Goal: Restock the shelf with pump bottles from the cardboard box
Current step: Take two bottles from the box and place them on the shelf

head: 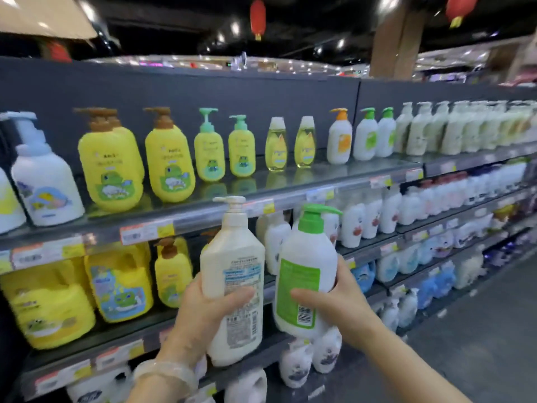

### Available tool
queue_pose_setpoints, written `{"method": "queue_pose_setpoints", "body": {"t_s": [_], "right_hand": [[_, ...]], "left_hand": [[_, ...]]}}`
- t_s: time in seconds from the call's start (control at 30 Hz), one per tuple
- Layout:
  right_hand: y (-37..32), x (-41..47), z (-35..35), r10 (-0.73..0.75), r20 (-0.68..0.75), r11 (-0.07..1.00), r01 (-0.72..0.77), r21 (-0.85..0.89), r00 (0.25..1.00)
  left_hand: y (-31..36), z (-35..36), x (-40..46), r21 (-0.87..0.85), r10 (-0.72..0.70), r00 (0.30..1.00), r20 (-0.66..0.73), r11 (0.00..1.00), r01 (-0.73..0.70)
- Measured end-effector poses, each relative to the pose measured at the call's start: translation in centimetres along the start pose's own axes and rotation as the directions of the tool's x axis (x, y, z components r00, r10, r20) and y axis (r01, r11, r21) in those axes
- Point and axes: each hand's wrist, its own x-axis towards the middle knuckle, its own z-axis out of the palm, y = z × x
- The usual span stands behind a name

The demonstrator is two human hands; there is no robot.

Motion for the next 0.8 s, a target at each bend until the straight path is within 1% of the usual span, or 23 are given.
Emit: {"method": "queue_pose_setpoints", "body": {"t_s": [0.13, 0.23, 0.3, 0.43, 0.57, 0.8], "right_hand": [[-3.7, 0.4, -5.4, -0.070, -0.078, 0.997, 0.071, 0.012, 0.994], [-5.2, 0.6, -10.2, -0.096, -0.107, 0.995, 0.097, 0.006, 0.990], [-5.8, 0.8, -13.8, -0.105, -0.102, 0.994, 0.108, 0.027, 0.989], [-6.6, 1.4, -21.1, -0.123, -0.090, 0.992, 0.125, 0.022, 0.988], [-7.2, 2.4, -28.4, -0.132, -0.092, 0.991, 0.134, 0.016, 0.987], [-6.6, 4.5, -37.8, -0.139, -0.101, 0.990, 0.141, 0.010, 0.985]], "left_hand": [[2.6, 5.5, 2.2, -0.019, 0.043, 0.998, 0.050, 0.999, -0.042], [3.5, 10.3, 3.4, -0.016, 0.080, 0.994, 0.074, 0.997, -0.079], [3.6, 13.9, 4.0, -0.023, 0.097, 0.991, 0.087, 0.995, -0.095], [3.2, 21.2, 4.9, -0.082, 0.083, 0.992, 0.091, 0.994, -0.076], [2.3, 28.5, 6.0, -0.096, 0.068, 0.993, 0.093, 0.994, -0.059], [1.1, 37.8, 7.9, -0.082, 0.061, 0.988, 0.142, 0.995, -0.050]]}}
